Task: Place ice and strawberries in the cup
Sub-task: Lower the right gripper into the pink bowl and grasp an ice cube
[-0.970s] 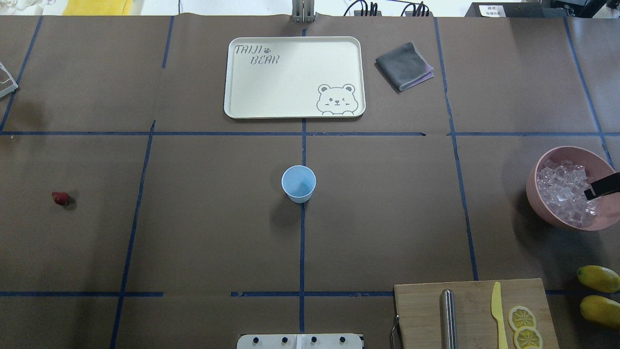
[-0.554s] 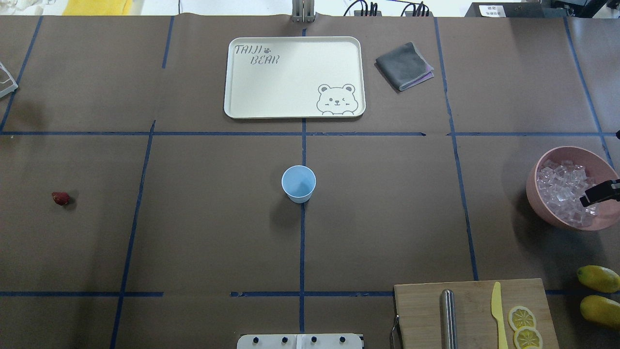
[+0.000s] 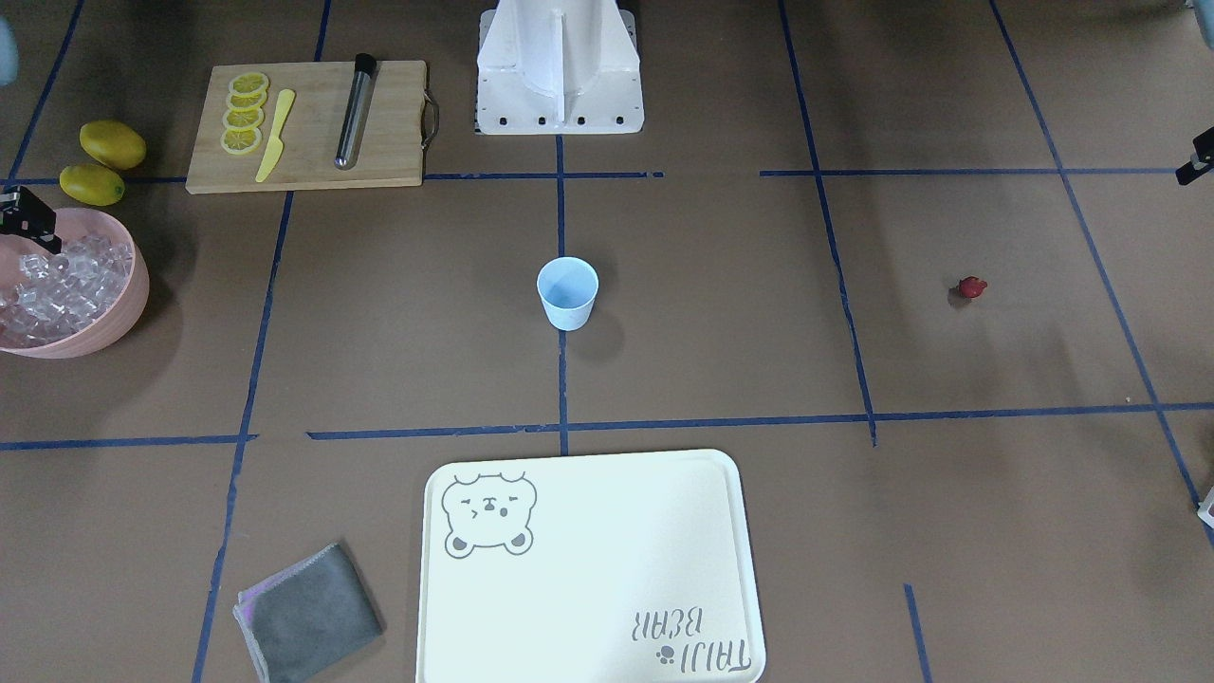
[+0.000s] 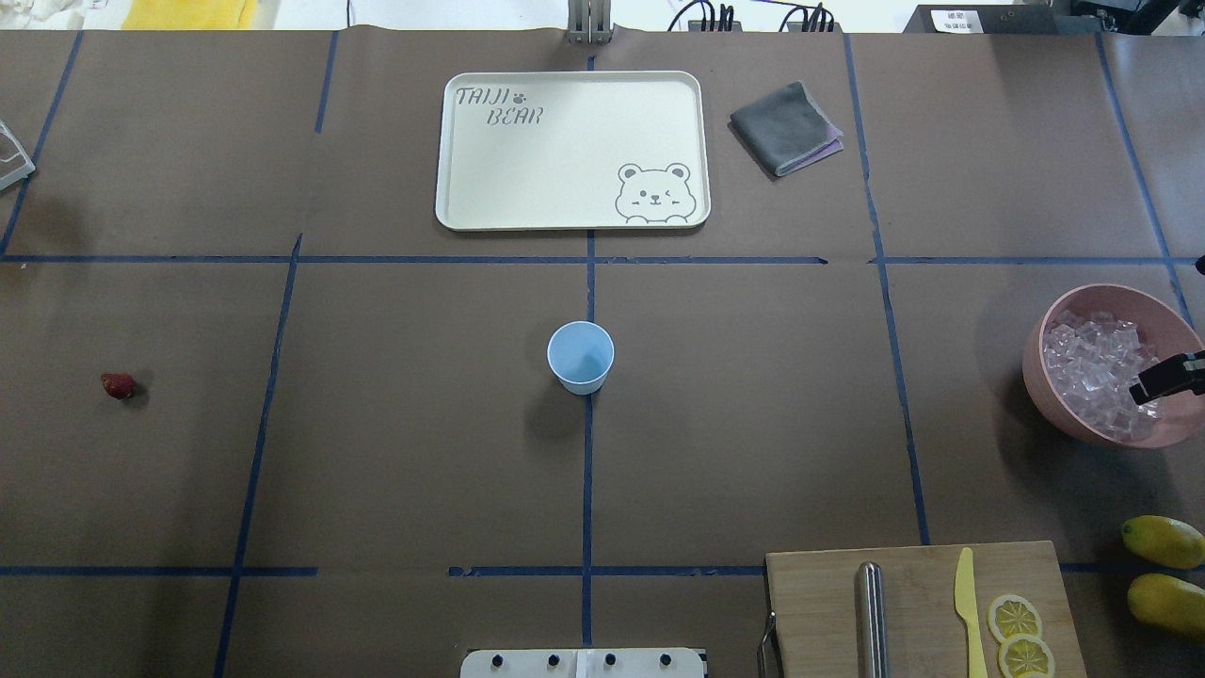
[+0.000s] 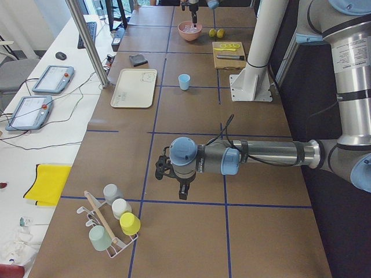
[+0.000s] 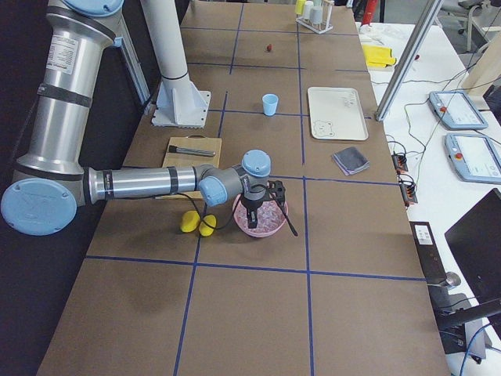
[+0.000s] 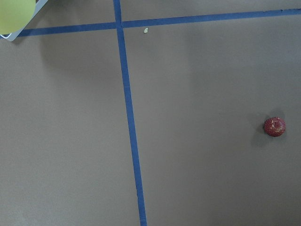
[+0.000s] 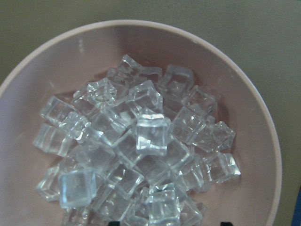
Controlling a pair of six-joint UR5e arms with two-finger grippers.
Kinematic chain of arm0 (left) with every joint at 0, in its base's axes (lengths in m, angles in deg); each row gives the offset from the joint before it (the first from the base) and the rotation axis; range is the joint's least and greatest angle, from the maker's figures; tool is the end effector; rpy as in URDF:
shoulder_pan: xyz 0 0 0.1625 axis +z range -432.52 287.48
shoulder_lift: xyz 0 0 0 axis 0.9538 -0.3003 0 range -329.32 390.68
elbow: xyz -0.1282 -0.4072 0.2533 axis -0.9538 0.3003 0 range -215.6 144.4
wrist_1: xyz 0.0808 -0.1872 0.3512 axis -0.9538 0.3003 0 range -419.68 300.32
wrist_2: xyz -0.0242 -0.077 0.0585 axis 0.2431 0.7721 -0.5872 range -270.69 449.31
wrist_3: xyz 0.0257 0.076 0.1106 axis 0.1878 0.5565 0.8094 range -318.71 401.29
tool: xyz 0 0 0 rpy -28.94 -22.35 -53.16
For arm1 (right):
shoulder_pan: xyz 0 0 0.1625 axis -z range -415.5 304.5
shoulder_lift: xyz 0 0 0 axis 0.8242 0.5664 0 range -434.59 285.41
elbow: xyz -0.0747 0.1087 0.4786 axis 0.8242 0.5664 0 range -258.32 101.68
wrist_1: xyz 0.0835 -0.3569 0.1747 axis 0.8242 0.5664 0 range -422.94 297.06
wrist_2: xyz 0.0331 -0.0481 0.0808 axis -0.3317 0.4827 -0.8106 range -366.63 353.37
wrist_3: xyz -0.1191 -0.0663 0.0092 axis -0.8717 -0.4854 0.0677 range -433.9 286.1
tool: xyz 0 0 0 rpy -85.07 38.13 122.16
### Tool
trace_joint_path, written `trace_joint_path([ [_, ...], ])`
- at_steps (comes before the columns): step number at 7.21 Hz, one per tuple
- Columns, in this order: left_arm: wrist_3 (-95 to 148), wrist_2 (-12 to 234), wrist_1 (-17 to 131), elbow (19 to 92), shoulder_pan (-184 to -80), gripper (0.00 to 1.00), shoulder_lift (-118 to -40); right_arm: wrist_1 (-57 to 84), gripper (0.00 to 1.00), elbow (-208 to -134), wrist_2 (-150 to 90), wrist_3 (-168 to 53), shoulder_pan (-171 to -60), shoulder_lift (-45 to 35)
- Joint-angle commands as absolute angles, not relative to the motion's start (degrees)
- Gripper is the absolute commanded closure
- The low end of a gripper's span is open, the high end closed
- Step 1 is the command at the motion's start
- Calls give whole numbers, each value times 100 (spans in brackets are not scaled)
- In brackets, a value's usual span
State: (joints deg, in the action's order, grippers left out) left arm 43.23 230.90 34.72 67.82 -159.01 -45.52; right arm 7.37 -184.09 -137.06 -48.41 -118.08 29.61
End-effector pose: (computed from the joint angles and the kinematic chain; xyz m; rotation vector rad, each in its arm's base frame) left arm -0.0035 -0.3715 0.7248 0.0529 0.9014 0.1201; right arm -0.1409 -0.3687 0.6940 0.0076 -0.7829 -0.1629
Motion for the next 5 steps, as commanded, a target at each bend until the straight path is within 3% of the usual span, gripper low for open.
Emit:
trace_joint_path([
  [1,4323,23090,3472,6794,-15901,0,-4552,737,24,-18405,-13619,-4841,-11756,2938],
  [5,4323,23090,3472,6794,-15901,0,-4552,737,31,-18405,-13514,-4850,-11703,2894],
])
